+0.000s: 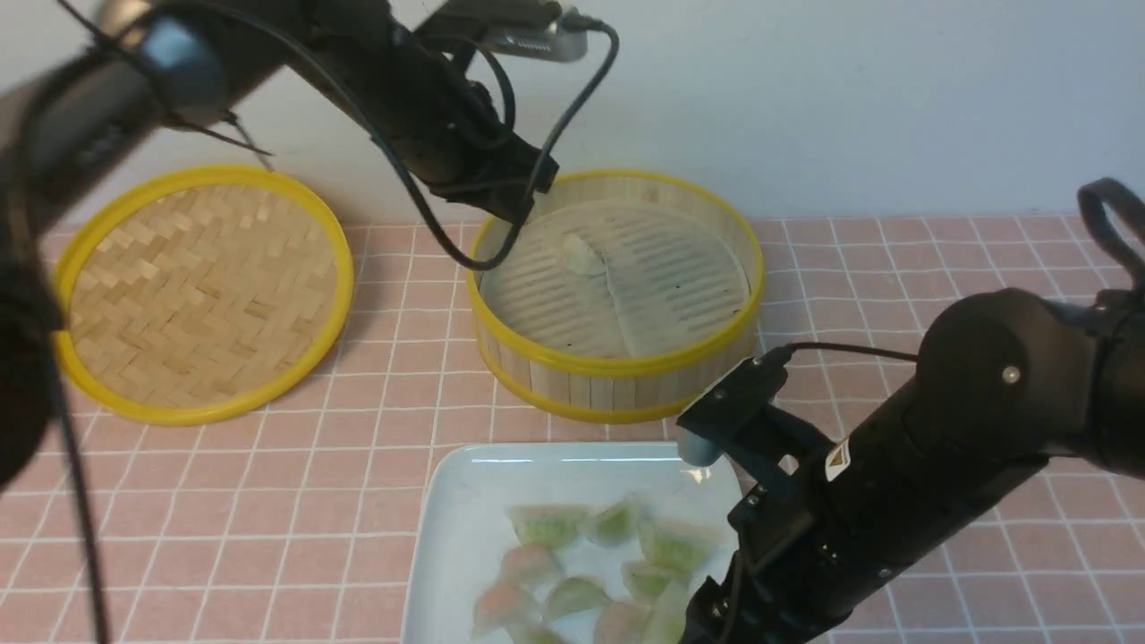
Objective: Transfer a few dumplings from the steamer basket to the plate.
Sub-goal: Use the right arm to put the dumpling into the plate, then use the left arm to grab a dumpling from the steamer
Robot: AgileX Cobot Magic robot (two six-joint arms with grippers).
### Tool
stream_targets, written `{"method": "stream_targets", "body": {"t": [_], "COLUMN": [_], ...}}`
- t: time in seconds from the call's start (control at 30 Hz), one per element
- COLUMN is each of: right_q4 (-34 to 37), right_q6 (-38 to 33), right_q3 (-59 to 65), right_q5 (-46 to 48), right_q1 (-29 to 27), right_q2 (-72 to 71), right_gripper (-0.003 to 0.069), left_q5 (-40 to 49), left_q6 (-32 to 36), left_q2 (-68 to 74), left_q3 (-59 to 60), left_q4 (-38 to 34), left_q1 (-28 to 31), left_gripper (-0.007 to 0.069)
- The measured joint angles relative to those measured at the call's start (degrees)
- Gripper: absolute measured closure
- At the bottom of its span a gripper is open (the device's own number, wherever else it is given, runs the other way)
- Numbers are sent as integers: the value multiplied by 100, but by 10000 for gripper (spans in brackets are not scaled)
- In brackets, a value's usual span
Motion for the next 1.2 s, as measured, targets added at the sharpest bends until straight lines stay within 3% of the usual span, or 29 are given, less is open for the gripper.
{"method": "stream_targets", "body": {"t": [0.1,0.2,0.23,0.27,0.33,0.37,0.5,0.83,1.03,1.1,1.2], "right_q4": [109,232,247,289,300,313,325,331,336,336,337], "right_q6": [6,18,17,17,17,17,74,133,145,149,149], "right_q3": [0,0,0,0,0,0,0,0,0,0,0], "right_q5": [0,0,0,0,7,26,71,72,72,72,72], "right_q1": [0,0,0,0,0,0,0,0,0,0,0], "right_q2": [0,0,0,0,0,0,0,0,0,0,0], "right_gripper": [145,141,141,141,141,141,141,141,141,141,141], "left_q5": [-65,-277,-277,-495,-646,-851,-1254,-2125,-2167,-2144,-2060], "left_q6": [132,174,174,187,222,301,497,725,714,696,677], "left_q2": [559,1037,1065,1293,1409,1577,1916,2236,2332,2382,2382], "left_q3": [-515,-970,-970,-1131,-1201,-1258,-1264,-1264,-1264,-1293,-1313], "left_q4": [-25,-103,-103,-126,-135,-148,-154,-134,-138,-173,-173], "left_q1": [0,0,0,0,0,-11,-52,-339,-339,-334,-334], "left_gripper": [524,383,383,278,230,163,74,71,166,243,242]}}
